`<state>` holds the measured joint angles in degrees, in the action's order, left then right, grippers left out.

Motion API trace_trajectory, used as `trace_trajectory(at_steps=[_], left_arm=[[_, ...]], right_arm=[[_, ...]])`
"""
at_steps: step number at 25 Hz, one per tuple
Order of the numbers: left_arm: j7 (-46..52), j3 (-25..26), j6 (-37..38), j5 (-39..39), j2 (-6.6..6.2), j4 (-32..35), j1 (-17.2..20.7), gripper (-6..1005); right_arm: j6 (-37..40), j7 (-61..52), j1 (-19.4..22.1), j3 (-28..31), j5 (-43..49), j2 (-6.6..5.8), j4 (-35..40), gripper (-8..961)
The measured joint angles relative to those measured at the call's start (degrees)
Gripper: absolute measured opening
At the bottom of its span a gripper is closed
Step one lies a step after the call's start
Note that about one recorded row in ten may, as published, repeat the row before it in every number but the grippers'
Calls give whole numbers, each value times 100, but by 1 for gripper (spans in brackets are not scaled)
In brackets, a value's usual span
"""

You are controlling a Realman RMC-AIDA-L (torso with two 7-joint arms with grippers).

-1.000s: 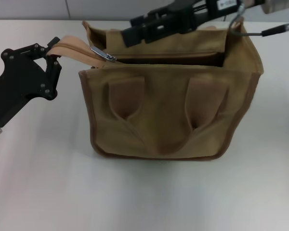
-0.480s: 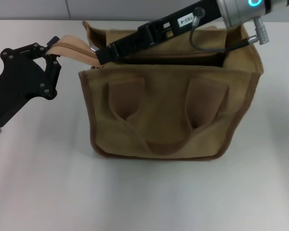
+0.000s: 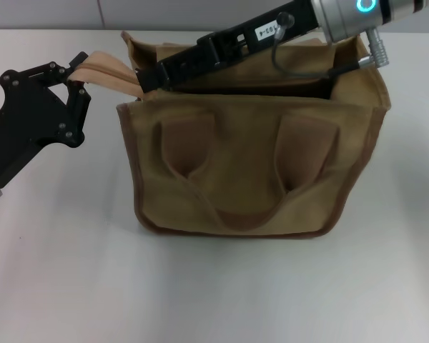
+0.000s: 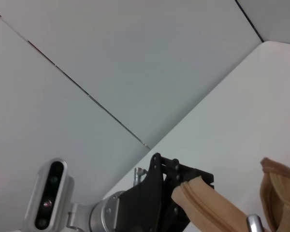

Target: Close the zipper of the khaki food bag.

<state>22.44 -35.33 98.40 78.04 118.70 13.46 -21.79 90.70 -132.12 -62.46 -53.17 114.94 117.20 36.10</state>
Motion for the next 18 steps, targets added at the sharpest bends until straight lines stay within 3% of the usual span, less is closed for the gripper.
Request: trace_trajectory(at_steps=[9, 18], left_arm=[[5, 0, 60, 0, 2, -1, -7, 28], [6, -17, 213, 0, 3, -1, -28, 28]], right_arm=[[-166, -124, 1, -31, 8, -48, 6, 789], [-317, -125, -46, -53, 4, 14, -124, 789]])
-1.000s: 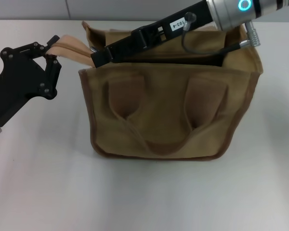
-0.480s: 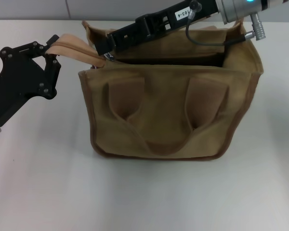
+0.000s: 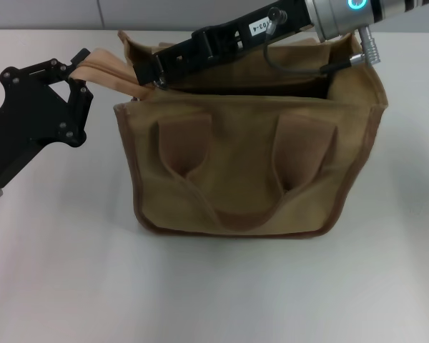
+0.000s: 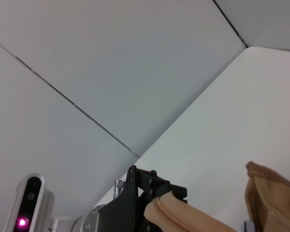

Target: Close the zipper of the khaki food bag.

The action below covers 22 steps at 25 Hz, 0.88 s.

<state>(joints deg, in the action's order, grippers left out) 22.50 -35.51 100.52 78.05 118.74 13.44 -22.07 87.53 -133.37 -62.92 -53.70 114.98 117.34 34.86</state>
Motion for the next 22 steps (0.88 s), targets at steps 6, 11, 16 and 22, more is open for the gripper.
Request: trace_trajectory(at_steps=[6, 11, 16, 22], left_arm=[[0, 1, 44, 0, 0, 0, -16, 28], [0, 9, 57, 0, 0, 0, -51, 28], [0, 9, 86, 0, 0, 0, -66, 28], [0, 8, 135, 1, 1, 0, -80, 28]], right_arm=[[4, -29, -24, 53, -27, 10, -161, 789], [39, -96, 20, 58, -203, 14, -197, 789], [-58, -101, 92, 57, -303, 1, -275, 789], [-79, -101, 109, 62, -319, 10, -368, 789]])
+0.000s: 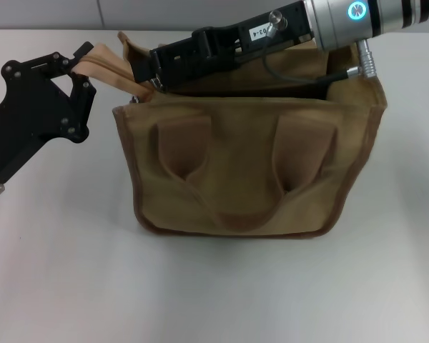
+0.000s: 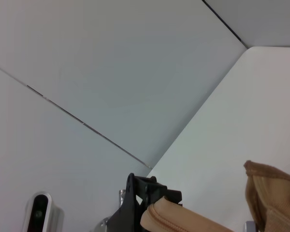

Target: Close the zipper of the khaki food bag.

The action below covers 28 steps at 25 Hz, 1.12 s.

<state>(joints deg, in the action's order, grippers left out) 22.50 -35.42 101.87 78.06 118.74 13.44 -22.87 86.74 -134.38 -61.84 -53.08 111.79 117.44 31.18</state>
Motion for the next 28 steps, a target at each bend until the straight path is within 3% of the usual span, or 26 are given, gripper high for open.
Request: trace_trajectory(at_steps=[28], left_arm=[[1, -22, 104, -1, 8, -61, -141, 28]], right_arm=[[54, 293, 258, 7, -469, 13, -71, 789]])
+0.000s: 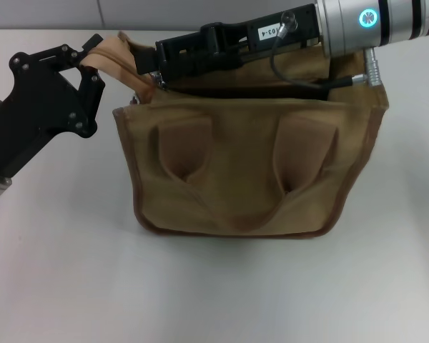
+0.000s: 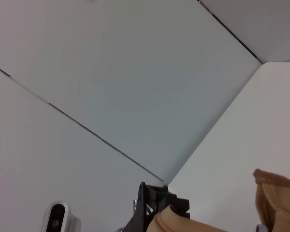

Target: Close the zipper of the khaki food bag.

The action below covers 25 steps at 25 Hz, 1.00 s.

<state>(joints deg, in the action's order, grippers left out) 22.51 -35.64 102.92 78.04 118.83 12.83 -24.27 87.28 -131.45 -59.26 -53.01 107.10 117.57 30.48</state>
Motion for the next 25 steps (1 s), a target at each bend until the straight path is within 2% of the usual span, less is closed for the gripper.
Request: trace_trajectory(at_steps=[18, 25], left_arm=[[-1, -2, 1, 0, 0, -9, 6, 29], [-2, -6, 8, 1, 1, -9, 2, 29]], right_arm=[[232, 38, 33, -25, -198, 14, -9, 789], [-5, 57, 49, -56, -182, -4, -145, 789]])
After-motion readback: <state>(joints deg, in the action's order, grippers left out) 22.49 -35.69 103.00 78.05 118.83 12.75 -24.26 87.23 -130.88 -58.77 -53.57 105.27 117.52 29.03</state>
